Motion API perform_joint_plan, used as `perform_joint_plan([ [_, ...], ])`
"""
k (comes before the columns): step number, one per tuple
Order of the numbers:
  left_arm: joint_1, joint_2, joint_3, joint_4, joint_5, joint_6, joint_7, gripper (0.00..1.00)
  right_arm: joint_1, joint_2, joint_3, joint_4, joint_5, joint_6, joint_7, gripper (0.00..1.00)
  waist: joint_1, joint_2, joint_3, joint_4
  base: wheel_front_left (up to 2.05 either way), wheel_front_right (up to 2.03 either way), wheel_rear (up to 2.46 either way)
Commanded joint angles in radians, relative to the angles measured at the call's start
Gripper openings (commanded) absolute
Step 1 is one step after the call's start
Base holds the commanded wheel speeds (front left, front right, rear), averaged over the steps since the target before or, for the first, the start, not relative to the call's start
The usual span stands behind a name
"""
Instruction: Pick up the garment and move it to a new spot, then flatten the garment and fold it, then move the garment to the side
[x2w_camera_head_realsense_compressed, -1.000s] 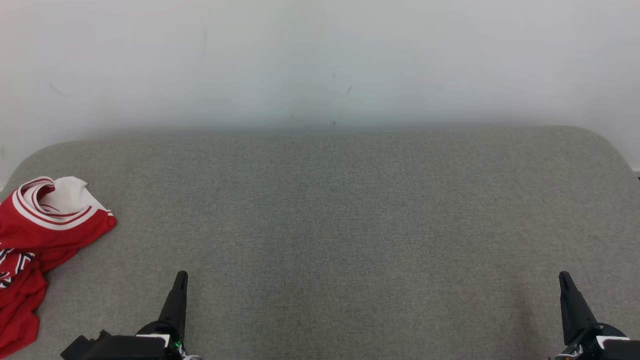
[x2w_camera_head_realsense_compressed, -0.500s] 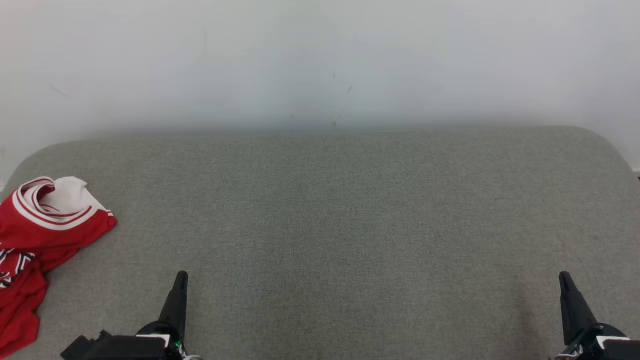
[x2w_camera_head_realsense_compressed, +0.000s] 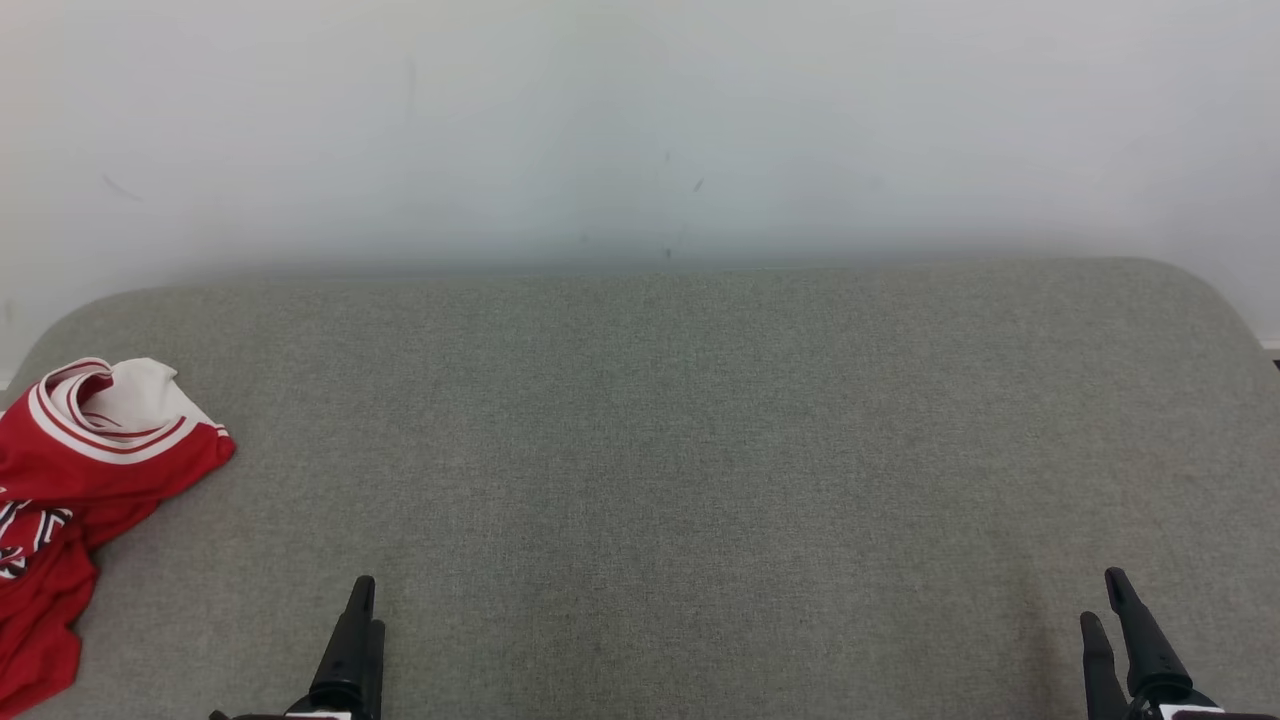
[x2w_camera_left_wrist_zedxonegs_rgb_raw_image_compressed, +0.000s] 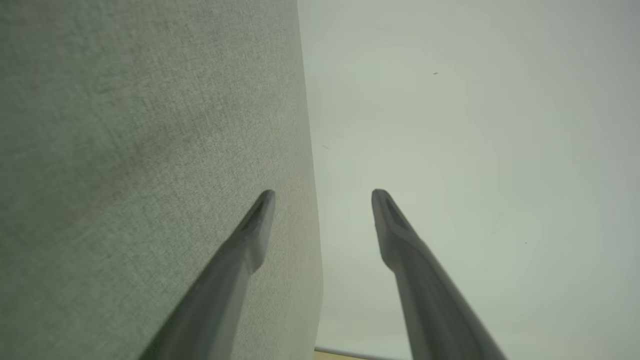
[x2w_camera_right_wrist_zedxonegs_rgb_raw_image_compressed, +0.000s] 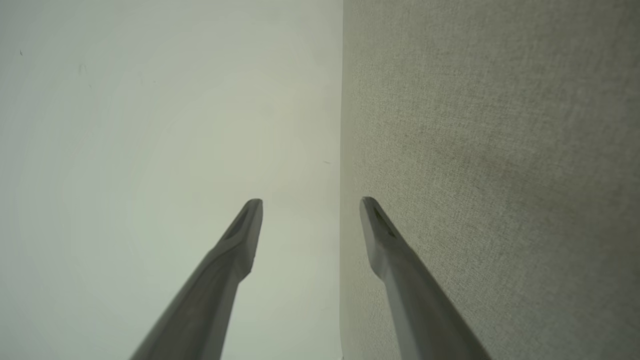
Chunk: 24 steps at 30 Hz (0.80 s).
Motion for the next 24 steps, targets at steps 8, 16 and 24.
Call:
perform_joint_plan([
  [8,0.001,0.001,0.006,-0.016,0.109,0.0,-0.038,1.0,-0.006,-0.007,0.037,-0.001,-0.082,0.003,-0.052,1.0,0.0,0.0,-0.013,0.0,0.0,0.0,0.0],
  [16,0.011,0.001,0.014,-0.013,0.253,0.022,-0.067,1.0,-0.013,-0.008,0.067,0.021,-0.219,0.004,-0.094,1.0,0.0,0.0,-0.025,0.001,0.0,0.0,0.0],
  [24,0.017,0.001,0.016,-0.003,0.44,0.043,-0.093,1.0,-0.025,-0.009,0.081,0.055,-0.381,0.004,-0.131,1.0,0.0,0.0,-0.034,0.002,0.0,0.0,0.0],
])
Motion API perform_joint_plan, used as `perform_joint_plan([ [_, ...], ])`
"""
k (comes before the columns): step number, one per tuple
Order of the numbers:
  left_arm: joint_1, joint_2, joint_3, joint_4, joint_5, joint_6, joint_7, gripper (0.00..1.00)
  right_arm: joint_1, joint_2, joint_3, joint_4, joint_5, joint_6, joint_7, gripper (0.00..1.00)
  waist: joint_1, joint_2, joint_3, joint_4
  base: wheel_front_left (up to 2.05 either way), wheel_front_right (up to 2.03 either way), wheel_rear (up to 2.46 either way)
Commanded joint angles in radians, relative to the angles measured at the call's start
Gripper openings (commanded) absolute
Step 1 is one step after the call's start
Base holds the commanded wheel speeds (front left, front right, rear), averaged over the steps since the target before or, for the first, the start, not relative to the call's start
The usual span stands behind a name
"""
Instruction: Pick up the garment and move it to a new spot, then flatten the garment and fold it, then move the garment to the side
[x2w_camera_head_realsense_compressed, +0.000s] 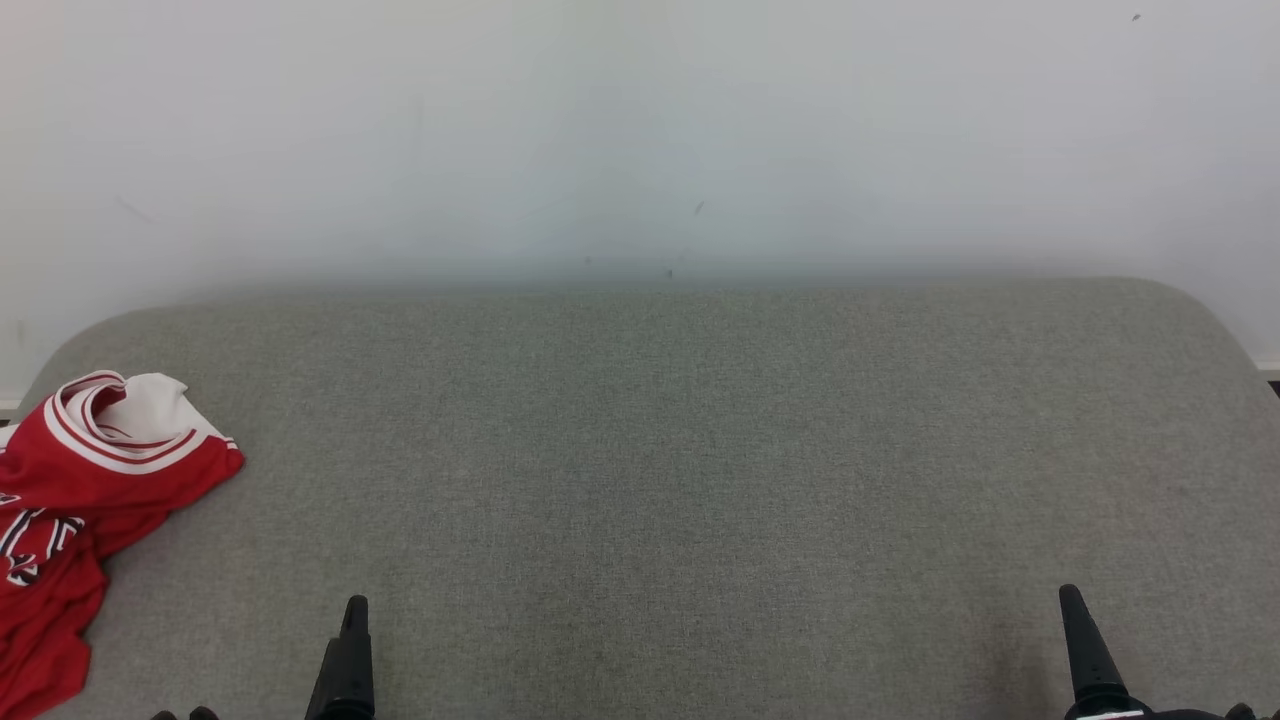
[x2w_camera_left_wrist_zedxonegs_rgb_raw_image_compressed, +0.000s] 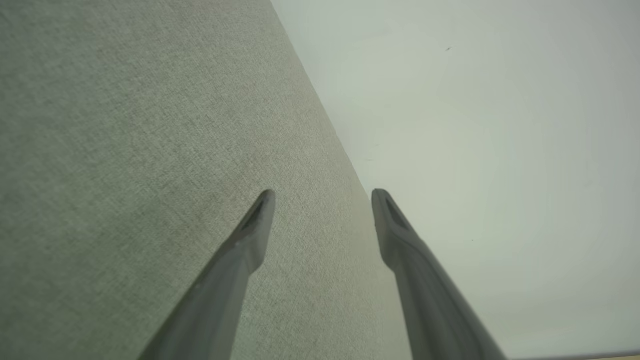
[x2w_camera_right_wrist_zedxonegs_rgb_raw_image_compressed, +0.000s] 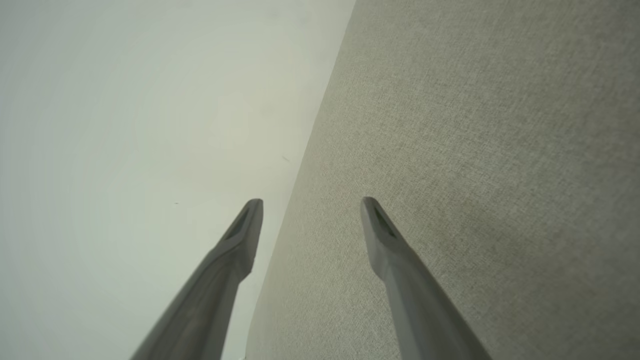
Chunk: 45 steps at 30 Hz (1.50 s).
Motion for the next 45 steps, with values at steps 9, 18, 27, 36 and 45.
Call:
perform_joint_plan([
  [9,0.005,0.003,0.013,-0.026,0.249,0.005,-0.034,1.0,-0.03,-0.009,0.029,0.017,-0.229,0.005,-0.035,1.0,0.0,0.0,-0.01,0.0,0.0,0.0,0.0],
  [18,0.016,0.004,0.007,-0.034,0.421,0.006,-0.06,1.0,-0.03,-0.01,0.062,0.009,-0.402,0.005,-0.055,1.0,0.0,0.0,-0.021,0.002,0.0,0.0,0.0],
  [27,0.025,0.009,-0.002,-0.023,0.578,0.028,-0.085,1.0,-0.025,-0.011,0.084,0.005,-0.535,0.006,-0.071,1.0,0.0,0.0,-0.034,0.003,0.0,0.0,0.0],
  [36,0.02,0.019,-0.021,-0.013,0.7,0.045,-0.106,1.0,-0.019,-0.012,0.099,-0.005,-0.652,0.006,-0.083,1.0,0.0,0.0,-0.045,0.003,0.0,0.0,0.0],
  [45,0.028,0.024,-0.021,-0.018,0.79,0.063,-0.125,1.0,-0.011,-0.013,0.107,-0.012,-0.762,0.006,-0.095,1.0,0.0,0.0,-0.058,0.002,0.0,0.0,0.0],
])
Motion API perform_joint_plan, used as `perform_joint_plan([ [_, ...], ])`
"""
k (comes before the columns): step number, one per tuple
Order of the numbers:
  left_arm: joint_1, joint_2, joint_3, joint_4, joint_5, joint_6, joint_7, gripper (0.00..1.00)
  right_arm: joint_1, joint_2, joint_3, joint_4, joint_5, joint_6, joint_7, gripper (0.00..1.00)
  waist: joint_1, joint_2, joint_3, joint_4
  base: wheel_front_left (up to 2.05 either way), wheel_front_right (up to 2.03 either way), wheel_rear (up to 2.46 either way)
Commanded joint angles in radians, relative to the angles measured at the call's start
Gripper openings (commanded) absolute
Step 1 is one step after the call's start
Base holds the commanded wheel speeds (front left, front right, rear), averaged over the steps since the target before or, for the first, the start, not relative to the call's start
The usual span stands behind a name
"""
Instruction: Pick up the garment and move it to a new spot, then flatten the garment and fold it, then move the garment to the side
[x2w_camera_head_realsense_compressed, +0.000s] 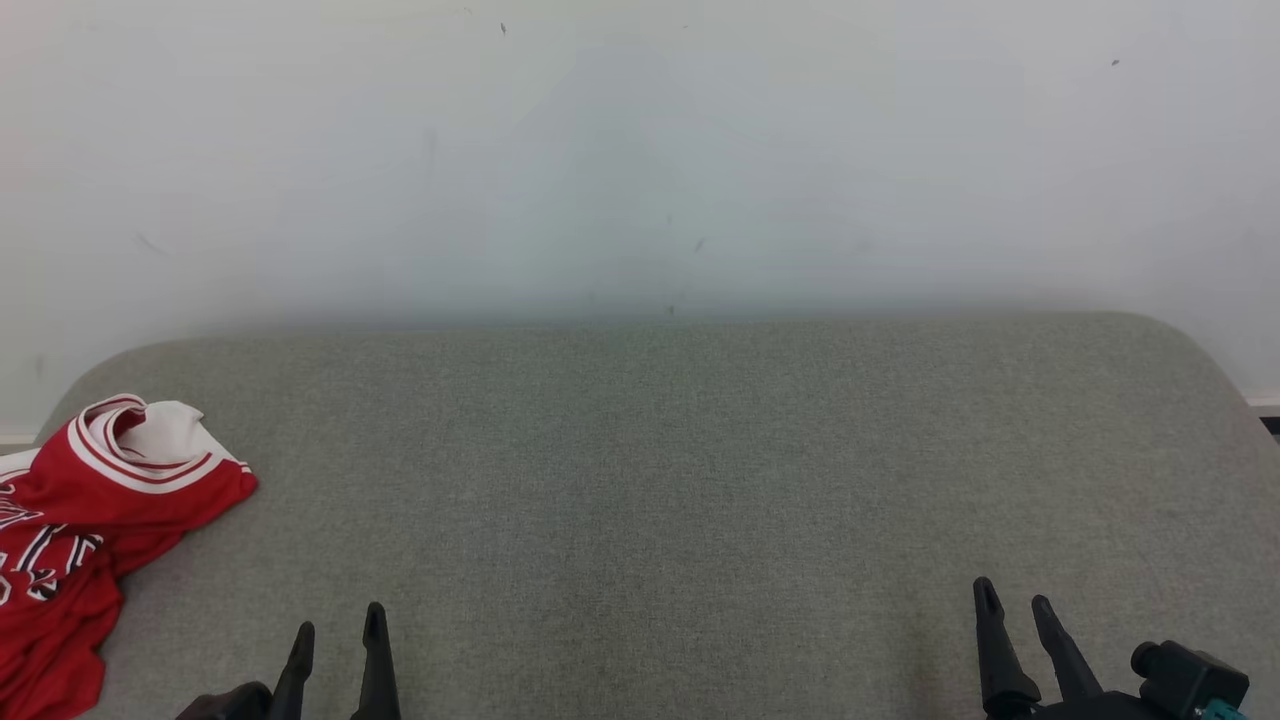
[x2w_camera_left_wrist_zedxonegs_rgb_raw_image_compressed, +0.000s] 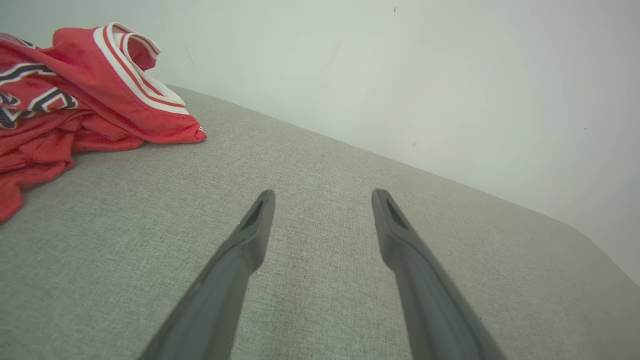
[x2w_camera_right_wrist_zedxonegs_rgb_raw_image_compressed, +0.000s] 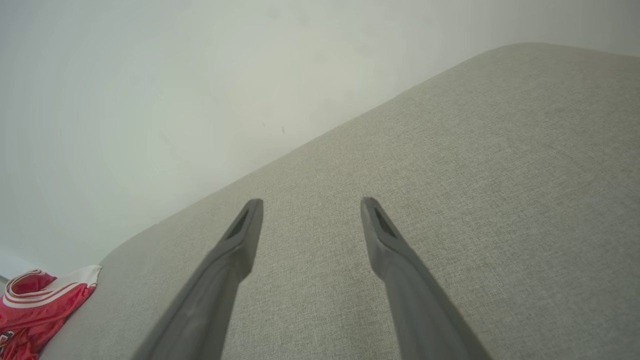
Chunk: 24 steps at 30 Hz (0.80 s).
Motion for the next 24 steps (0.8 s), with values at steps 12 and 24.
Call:
perform_joint_plan([
  [12,0.01,0.007,-0.008,0.007,0.125,0.009,-0.03,1.0,0.009,-0.009,0.005,-0.014,-0.145,0.006,-0.008,1.0,0.0,-0.0001,-0.014,-0.002,0.0,0.0,0.0],
  [24,0.017,-0.004,-0.01,0.03,0.195,0.029,-0.051,1.0,0.015,-0.009,0.023,-0.004,-0.237,0.006,-0.025,1.0,0.0,-0.0001,-0.033,-0.004,0.0,0.0,0.0],
])
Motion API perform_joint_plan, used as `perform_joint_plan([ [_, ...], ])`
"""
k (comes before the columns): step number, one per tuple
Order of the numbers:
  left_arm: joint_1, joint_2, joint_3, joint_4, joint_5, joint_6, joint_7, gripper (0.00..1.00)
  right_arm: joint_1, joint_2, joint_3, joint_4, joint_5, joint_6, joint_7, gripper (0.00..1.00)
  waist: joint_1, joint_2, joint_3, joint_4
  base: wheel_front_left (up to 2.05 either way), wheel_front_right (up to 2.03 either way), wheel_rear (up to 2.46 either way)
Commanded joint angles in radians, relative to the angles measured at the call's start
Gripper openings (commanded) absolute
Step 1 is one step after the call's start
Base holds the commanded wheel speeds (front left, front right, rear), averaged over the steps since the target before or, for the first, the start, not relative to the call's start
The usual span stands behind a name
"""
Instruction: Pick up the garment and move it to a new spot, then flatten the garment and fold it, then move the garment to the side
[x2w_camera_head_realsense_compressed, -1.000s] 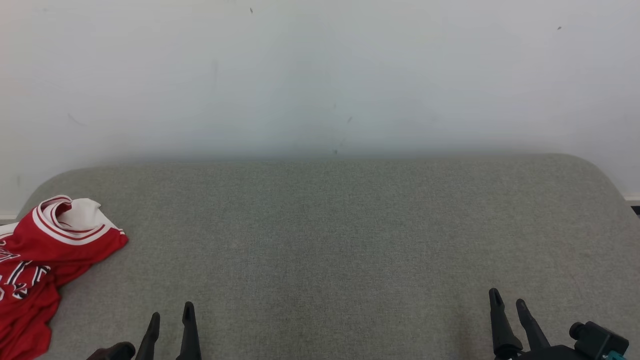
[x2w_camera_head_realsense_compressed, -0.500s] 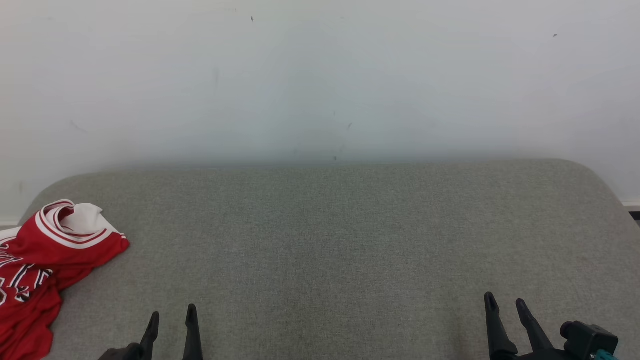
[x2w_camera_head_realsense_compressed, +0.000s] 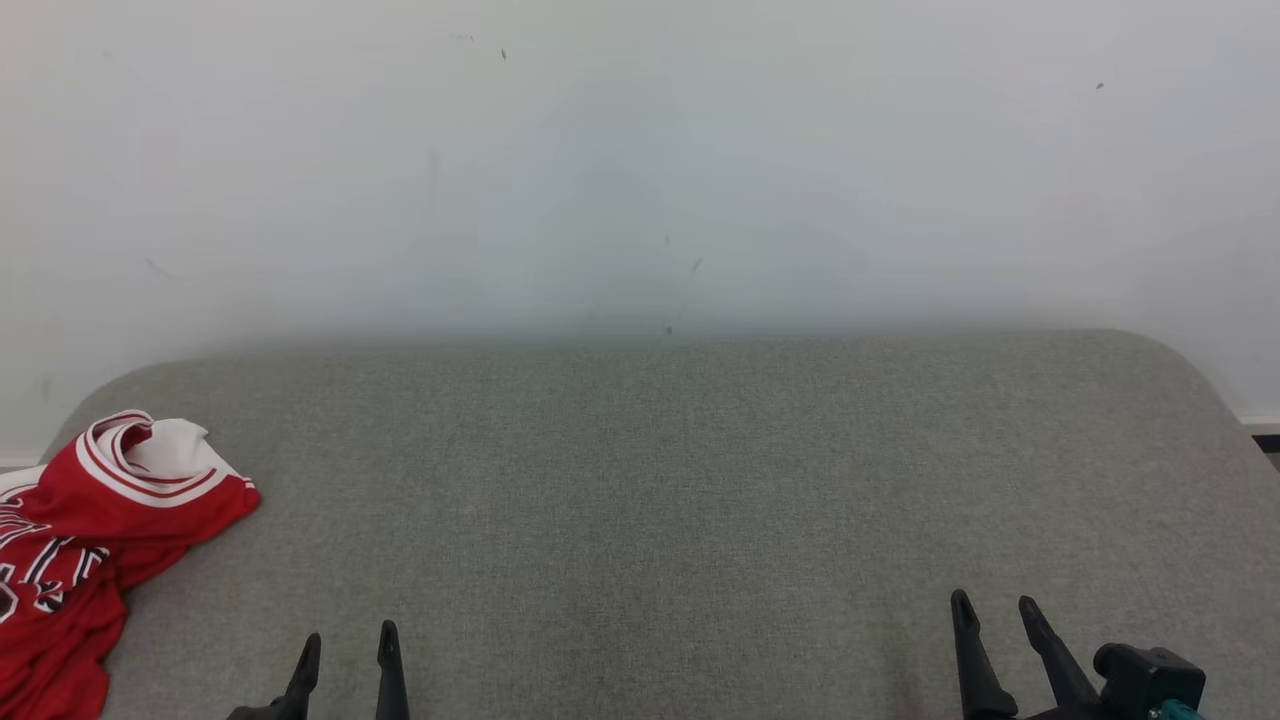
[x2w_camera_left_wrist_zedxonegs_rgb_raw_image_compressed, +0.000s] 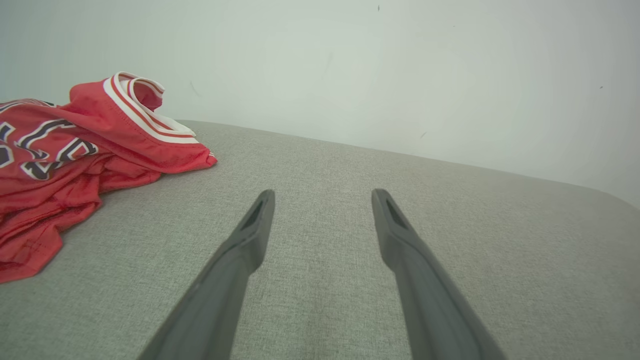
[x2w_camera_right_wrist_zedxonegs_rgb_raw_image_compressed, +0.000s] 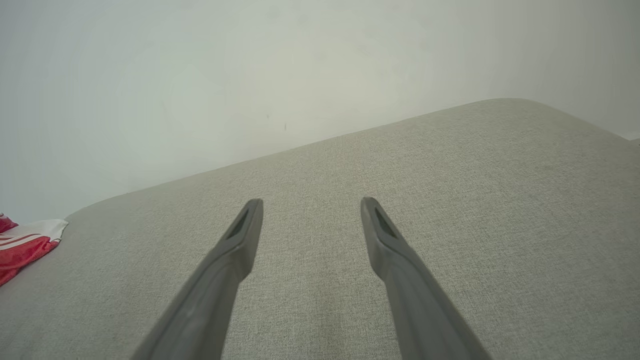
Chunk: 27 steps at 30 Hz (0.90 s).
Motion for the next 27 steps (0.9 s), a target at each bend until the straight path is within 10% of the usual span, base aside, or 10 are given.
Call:
perform_joint_plan([
  [1,0.007,-0.002,0.0,0.001,0.023,0.005,-0.01,1.0,0.007,-0.006,0.006,-0.004,-0.022,0.003,-0.009,1.0,0.0,0.0,-0.004,0.0,0.0,0.0,0.0],
  [27,0.044,-0.009,-0.035,0.014,0.171,0.059,-0.048,1.0,0.019,-0.007,0.037,0.015,-0.186,0.004,-0.039,1.0,0.0,0.0,-0.038,0.002,0.0,0.0,0.0],
])
